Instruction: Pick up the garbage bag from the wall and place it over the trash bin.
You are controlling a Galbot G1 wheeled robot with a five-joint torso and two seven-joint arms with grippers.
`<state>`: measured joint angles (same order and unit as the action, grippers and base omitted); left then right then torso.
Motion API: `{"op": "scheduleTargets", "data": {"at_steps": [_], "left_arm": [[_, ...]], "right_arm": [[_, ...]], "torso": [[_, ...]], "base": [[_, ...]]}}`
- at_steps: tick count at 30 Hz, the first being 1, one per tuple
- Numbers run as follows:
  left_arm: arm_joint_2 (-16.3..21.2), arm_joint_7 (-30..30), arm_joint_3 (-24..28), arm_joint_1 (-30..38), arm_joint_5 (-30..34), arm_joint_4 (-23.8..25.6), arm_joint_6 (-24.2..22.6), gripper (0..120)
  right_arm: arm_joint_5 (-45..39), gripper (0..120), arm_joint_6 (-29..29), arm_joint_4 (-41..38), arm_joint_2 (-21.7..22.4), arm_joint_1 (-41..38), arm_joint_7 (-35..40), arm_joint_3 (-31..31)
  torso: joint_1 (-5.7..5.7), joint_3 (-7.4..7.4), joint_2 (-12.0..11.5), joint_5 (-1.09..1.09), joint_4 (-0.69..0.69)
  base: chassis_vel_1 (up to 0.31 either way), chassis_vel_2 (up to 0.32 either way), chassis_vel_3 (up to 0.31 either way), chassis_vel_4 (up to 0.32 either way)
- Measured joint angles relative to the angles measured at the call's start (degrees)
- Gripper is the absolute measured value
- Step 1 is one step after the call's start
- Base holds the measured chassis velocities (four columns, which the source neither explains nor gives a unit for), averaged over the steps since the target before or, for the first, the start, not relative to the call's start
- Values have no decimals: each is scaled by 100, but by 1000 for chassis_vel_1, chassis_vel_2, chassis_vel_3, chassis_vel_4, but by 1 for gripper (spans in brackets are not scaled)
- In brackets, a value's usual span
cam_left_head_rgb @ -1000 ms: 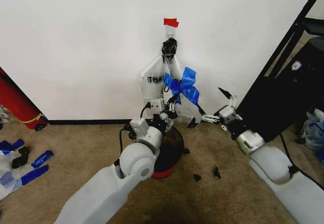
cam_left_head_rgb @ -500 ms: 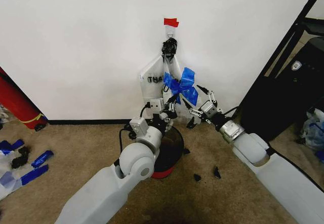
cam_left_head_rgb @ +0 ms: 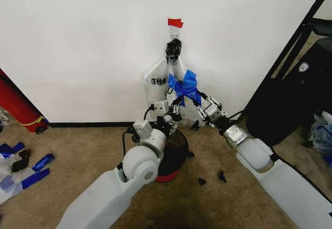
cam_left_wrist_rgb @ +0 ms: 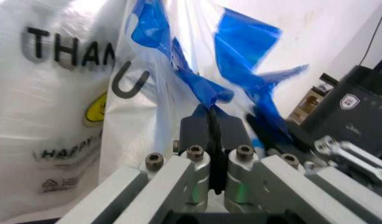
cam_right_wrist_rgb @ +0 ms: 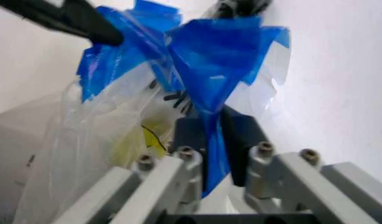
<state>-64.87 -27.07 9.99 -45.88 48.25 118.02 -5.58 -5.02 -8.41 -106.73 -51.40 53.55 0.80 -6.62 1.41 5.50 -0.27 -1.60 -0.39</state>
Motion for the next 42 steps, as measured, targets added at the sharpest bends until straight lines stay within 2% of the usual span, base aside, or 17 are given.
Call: {"op": "scheduleTargets", "data": {"at_steps": [3,7,13,16,20,21,26,42], "left_arm": [[38,-1,-65,-40,0,38,7,0],[86,-4,-180,-146,4,143,27,0],[208,-8,-499,-570,10,537,30,0],[271,-19,-685,-882,9,792,29,0],[347,-25,-879,-1245,-9,1128,29,0],[411,-30,-937,-1348,-17,1253,29,0],[637,-35,-1072,-1634,-23,1575,28,0],[832,157,-1513,-2889,-458,2142,186,0]], "right_arm": [[-210,0,71,-119,-87,127,70,-116],[-551,0,204,-381,-222,336,158,-346],[-1542,0,431,-1054,-413,885,376,-928],[-1712,0,411,-1257,-477,1167,384,-1099],[-1759,0,336,-1553,-598,1601,380,-1330],[-1768,0,318,-1670,-644,1799,367,-1439],[-1594,0,272,-1963,-787,2282,253,-1673],[-1121,0,-48,-2612,-1204,3387,41,-1852]], "torso": [[0,0,0,0,0],[0,0,0,0,0],[0,0,0,0,0],[0,-1,0,-1,-1],[-1,-1,0,-1,3],[-1,-1,0,-1,-2],[-1,-1,0,0,-1],[-1,-1,0,0,0]], "base": [[0,0,0,0],[0,0,0,0],[0,0,0,0],[0,0,0,0],[0,0,0,0],[0,0,0,0],[0,0,0,0],[0,0,0,0]]}}
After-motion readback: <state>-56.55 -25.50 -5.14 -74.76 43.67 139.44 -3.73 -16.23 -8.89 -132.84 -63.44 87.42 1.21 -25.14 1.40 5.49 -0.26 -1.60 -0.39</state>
